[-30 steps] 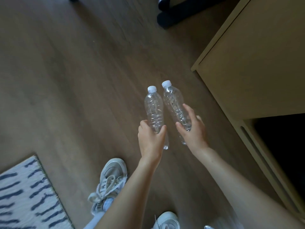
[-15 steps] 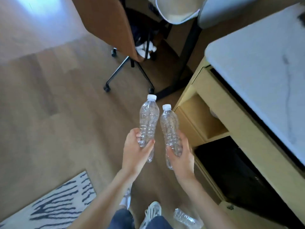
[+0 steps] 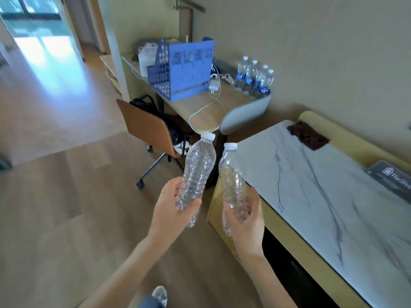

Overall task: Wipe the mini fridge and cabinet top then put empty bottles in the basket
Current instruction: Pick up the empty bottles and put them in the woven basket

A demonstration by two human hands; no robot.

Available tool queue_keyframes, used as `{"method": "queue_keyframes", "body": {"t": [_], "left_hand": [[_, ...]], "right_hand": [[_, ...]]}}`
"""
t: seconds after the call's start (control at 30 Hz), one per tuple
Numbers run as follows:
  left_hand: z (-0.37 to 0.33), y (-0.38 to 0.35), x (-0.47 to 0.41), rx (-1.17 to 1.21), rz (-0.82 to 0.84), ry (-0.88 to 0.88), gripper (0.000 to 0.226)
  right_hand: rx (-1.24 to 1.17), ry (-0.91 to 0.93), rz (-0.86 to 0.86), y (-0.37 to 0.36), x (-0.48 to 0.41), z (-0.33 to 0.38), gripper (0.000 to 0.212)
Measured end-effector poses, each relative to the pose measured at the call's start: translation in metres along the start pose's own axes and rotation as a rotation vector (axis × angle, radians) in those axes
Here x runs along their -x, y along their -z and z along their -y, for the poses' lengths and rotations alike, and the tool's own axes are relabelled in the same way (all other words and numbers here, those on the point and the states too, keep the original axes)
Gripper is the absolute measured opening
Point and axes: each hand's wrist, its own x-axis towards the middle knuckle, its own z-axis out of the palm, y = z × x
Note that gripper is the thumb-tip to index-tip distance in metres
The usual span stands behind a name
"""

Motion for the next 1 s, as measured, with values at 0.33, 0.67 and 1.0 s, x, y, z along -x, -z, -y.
{"method": "queue_keyframes", "body": {"t": [0.33,0.67,1.0], "left_hand": [[-0.009,-0.012,0.062,0.060,0.010,0.105,0.053],[0.000,-0.014,0.040,0.118,0.185,0.055,0.052],[-0.011,-0.002,-0.031,0.194,0.516,-0.090,0.057]], "right_hand": [[0.044,-0.093,-0.001,0.029,0.045,-0.011,0.057],[-0.012,-0.140,-0.158,0.029,0.051,-0.008,0.066],[-0.052,-0.163,-0.499,0.002,0.063,0.031,0.039]]}}
